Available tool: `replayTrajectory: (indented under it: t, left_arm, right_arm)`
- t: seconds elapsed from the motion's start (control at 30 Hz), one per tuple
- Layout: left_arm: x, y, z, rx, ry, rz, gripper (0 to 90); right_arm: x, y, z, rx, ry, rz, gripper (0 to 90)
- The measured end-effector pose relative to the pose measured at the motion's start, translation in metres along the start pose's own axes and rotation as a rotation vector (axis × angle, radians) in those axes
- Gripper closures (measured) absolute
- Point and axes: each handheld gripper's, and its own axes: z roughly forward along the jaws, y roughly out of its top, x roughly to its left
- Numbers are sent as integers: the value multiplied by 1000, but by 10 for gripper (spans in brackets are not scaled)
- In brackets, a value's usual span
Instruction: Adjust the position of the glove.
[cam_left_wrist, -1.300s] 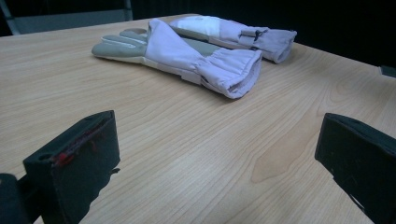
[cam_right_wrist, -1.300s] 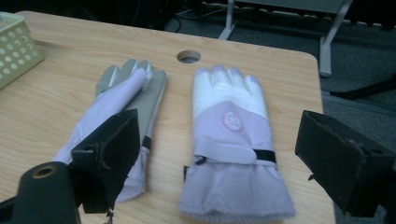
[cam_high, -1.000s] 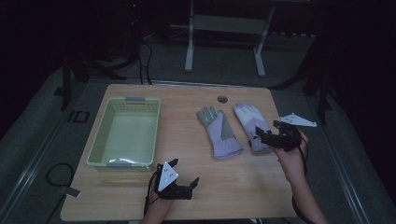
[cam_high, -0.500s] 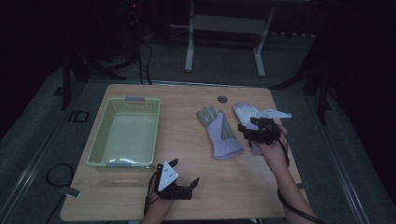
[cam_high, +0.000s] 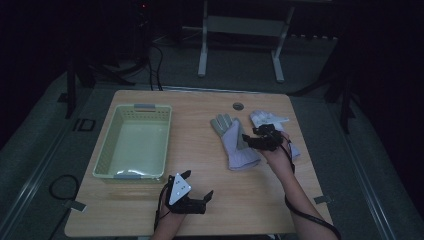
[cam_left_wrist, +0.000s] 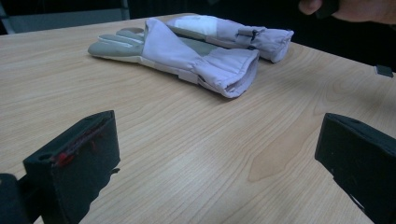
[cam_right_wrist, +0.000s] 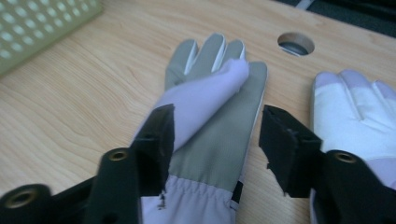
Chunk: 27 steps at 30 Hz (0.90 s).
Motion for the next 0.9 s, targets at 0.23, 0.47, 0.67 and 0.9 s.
replayTrajectory:
  t: [0.23,0.47,0.67,0.9]
  left_arm:
    - [0,0,0,2,-6,-6,0]
    - [0,0,0,2,-8,-11,0]
    - [0,0,0,2,-7,-7,0]
    - [0,0,0,3,-7,-8,0]
  right_arm:
    - [-6,-4,25,54,-7,-11,524]
    - [-9,-12,47,92,2,10,528]
    - [-5,-29,67,141,-10,7,528]
    - [-3,-27,69,159,-21,-28,527]
